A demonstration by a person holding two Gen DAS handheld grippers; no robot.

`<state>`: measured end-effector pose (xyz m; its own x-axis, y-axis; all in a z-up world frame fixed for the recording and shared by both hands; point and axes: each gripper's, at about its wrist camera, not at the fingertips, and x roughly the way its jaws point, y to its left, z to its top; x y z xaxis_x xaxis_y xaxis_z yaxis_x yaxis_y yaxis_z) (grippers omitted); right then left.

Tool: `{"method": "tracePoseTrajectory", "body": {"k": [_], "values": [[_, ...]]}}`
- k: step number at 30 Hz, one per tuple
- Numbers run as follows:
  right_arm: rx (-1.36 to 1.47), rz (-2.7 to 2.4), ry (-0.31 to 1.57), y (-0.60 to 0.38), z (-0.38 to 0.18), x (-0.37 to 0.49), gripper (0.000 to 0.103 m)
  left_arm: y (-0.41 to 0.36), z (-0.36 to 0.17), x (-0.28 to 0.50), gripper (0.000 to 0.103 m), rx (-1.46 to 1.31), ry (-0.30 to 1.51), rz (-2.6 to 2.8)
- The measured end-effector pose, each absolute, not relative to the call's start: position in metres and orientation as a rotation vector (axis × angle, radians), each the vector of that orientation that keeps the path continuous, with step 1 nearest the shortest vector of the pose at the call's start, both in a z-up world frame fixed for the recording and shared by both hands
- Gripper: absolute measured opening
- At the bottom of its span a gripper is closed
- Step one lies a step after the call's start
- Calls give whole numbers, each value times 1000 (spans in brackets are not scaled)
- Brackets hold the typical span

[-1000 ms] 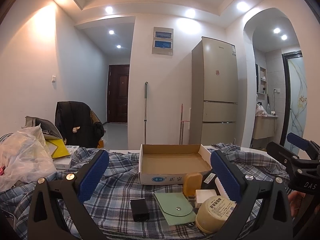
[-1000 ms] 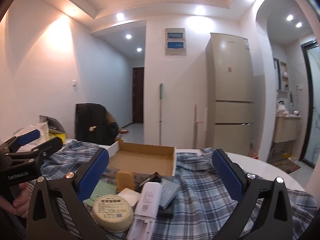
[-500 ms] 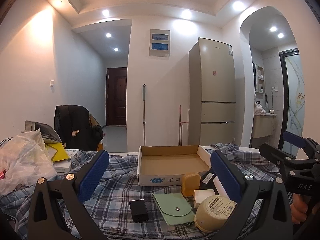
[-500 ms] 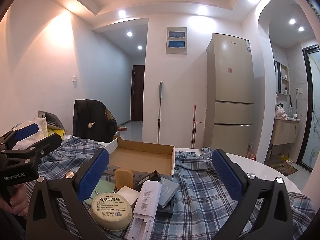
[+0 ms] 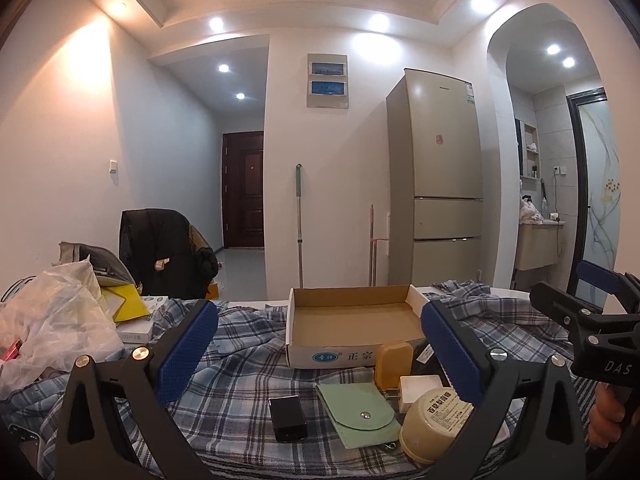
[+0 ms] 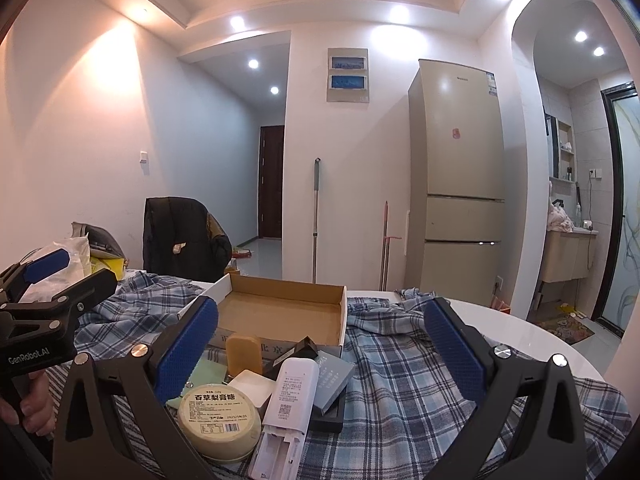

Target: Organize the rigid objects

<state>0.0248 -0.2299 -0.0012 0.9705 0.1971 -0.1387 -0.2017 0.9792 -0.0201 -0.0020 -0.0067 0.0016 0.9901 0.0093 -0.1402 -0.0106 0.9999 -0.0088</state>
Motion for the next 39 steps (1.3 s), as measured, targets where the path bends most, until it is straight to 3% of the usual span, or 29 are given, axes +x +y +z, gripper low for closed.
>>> {"method": "tracePoseTrajectory", "body": {"k": [14,19,28,33,39], "values": [[23,185,184,-241,-1,36,103,1,-2,6,103,-47,184,6],[6,154,187,-243,2,37,103,6,12,19,103,-87,300,24],[209,85,212,-279,73,35,103,19,75,1,103,-65,220,81],[235,77,199,-272,89,46,103,22,80,34,103,-90,337,115],[219,95,245,-261,66,63,103,38,37,76,103,-204,562,136]]}}
